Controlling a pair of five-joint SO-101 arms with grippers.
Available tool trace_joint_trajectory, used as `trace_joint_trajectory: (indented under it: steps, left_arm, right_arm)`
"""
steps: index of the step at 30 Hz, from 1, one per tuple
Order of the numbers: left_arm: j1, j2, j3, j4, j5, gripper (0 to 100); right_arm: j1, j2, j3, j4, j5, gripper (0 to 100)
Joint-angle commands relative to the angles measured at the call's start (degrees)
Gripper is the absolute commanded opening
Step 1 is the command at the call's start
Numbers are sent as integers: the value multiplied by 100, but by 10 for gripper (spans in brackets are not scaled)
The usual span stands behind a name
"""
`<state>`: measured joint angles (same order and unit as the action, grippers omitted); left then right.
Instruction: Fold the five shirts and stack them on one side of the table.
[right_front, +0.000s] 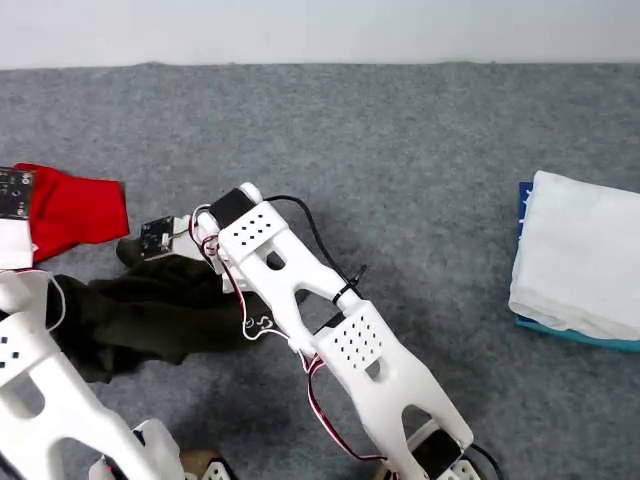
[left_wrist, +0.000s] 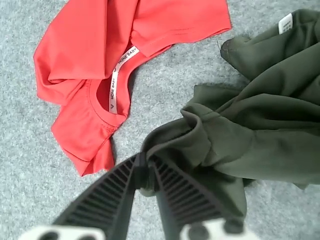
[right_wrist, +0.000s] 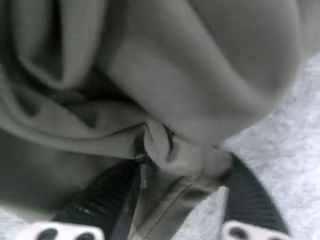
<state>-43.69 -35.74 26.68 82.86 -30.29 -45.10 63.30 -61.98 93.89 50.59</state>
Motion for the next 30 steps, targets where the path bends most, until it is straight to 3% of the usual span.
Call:
trace_joint_trajectory:
  steps: [1,8,13,21,25,27,30]
  left_arm:
    - [9,-167,-13,53,-26,17]
    - [44,-167,-66,9,-26,17]
    - [44,-167,-66,9,-26,17]
    - [44,-167,-66,9,-26,17]
    - [44,-167,-40,9,-26,17]
    - [44,-167,-22,9,-26,17]
    - [44,-167,-22,9,-26,17]
  right_arm:
    - [-4,13,-369,101,185,13]
    - [426,22,-1662,884,26,9]
    - [804,13,-2277,901,-79,10]
    - [892,75,-1582,892,-79,17]
    - [910,66,-1099,884,-158,151]
    - [980,22,-1108,875,-554,230]
    - [1015,-4,-1240,857,-712,257]
